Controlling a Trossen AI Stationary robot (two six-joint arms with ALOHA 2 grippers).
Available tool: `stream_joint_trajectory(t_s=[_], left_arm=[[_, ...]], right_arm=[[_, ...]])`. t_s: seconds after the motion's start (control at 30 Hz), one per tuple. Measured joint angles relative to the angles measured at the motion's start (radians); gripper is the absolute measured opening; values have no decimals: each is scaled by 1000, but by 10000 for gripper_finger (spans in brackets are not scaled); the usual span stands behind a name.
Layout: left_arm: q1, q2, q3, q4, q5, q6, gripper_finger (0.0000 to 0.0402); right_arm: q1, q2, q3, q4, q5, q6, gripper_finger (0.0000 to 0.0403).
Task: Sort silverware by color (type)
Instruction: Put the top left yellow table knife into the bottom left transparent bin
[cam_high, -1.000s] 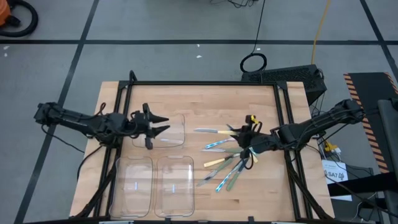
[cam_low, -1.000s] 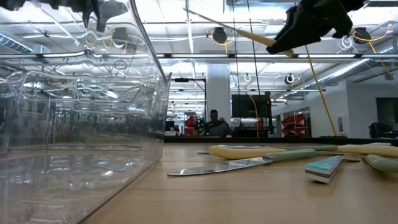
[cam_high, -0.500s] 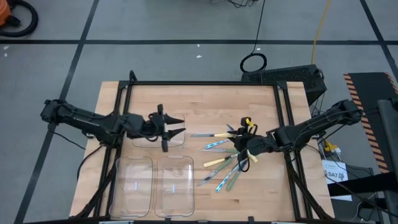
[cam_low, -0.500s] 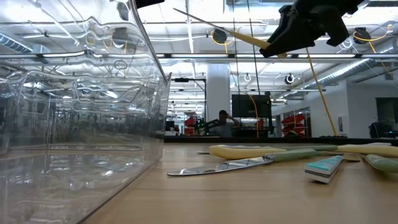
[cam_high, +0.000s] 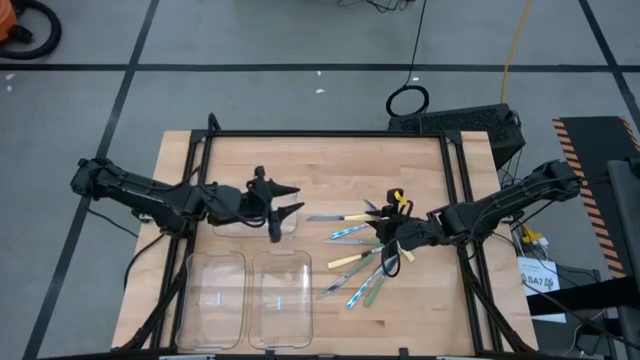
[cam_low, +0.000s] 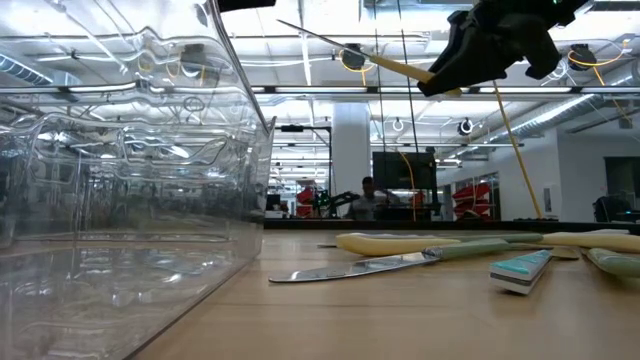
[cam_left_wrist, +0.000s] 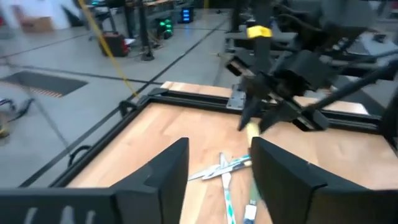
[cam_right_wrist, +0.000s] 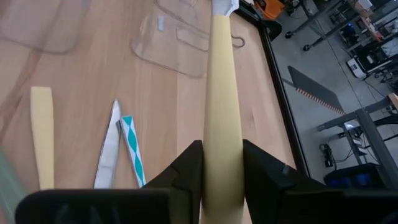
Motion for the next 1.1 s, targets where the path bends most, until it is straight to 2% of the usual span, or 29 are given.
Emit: stream_joint_trajectory(t_s=[0.13, 0.2, 0.43, 0.93, 1.1], left_arm=[[1, 1, 0, -21, -137, -74, 230], [6, 0, 0, -19, -173, -102, 242], [12, 0, 0, -91, -167, -177, 248], [-75, 0, 0, -63, -155, -134, 248], [-97, 0, 0, -43, -155, -73, 248]], right_arm=[[0, 0, 0, -22, 0, 0, 77], [0, 0, 0, -18, 0, -4, 77], [-1, 1, 0, -11, 80, -75, 77], [0, 1, 0, 57, 85, -225, 77], [3, 2, 0, 54, 181, -258, 77]])
